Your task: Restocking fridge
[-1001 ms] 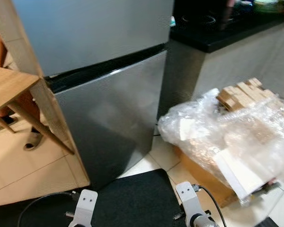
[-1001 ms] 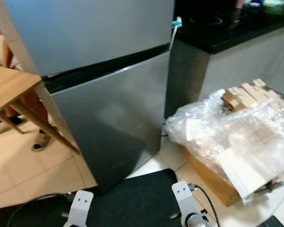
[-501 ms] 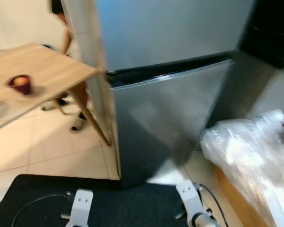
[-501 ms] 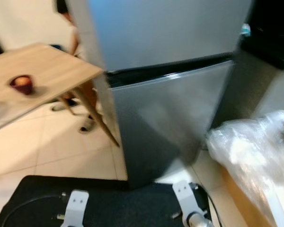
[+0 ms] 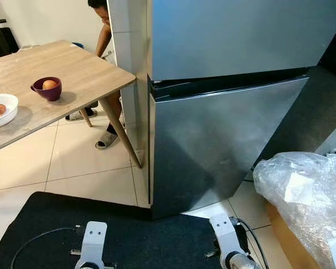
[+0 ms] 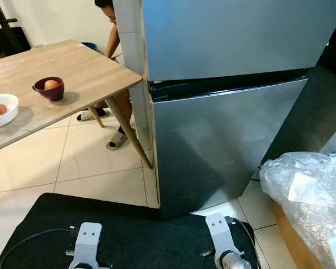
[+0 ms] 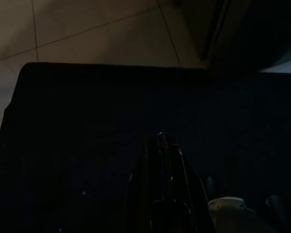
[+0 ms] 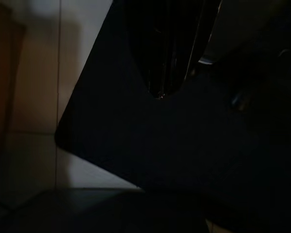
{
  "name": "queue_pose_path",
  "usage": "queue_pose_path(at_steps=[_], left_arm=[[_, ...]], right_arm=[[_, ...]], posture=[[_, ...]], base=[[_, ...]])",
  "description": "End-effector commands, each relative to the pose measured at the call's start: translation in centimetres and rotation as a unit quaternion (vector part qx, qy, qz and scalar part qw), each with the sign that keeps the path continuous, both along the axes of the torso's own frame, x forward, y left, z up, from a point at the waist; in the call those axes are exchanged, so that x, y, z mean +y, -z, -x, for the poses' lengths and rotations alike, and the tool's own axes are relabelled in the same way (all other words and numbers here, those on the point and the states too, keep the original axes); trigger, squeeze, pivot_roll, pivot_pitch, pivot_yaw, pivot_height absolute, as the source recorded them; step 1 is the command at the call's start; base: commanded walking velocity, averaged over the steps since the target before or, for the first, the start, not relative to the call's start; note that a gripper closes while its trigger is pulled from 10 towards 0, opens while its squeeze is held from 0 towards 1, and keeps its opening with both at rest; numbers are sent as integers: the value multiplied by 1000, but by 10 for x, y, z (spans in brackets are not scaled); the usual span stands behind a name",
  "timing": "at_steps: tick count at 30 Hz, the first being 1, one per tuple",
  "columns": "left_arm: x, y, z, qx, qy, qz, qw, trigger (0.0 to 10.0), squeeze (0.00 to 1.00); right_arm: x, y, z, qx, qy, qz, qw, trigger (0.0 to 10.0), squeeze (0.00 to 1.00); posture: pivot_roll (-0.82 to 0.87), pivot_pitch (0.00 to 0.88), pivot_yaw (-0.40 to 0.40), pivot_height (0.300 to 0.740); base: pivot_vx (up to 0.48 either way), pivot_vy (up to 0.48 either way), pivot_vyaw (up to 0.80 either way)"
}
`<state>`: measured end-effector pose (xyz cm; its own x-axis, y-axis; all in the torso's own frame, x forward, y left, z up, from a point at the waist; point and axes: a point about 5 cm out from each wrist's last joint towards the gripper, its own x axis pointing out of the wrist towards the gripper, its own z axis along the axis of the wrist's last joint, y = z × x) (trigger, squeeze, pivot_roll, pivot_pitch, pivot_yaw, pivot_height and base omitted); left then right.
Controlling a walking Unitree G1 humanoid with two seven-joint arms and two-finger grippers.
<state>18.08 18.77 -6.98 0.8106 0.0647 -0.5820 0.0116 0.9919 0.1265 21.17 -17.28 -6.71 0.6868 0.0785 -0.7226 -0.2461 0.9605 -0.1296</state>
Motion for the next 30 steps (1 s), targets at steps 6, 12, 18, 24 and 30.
queue_pose_path(at_steps=[6,12,18,24,30], left_arm=[[-8,-2,-4,-12,11,12,1000,10000,0],[-9,-6,-8,-33,13,7,999,10000,0],[-10,-7,-9,-35,19,5,999,10000,0],[-10,-7,-8,-35,17,4,999,10000,0],[-10,-8,-8,-44,19,4,999,10000,0]], right_arm=[[-2,5,9,12,-5,10,1000,10000,0],[0,5,9,14,-7,7,1000,10000,0],[2,6,9,15,-9,8,1000,10000,0],[2,6,10,15,-9,8,1000,10000,0],[1,6,11,16,-8,11,1000,10000,0]], posture=[[-74,94,-36,740],[-72,97,-37,740],[-71,99,-36,740],[-70,99,-33,740],[-71,100,-32,740]], base=[[0,0,-133],[206,0,0],[480,0,0],[404,0,0],[300,0,0]])
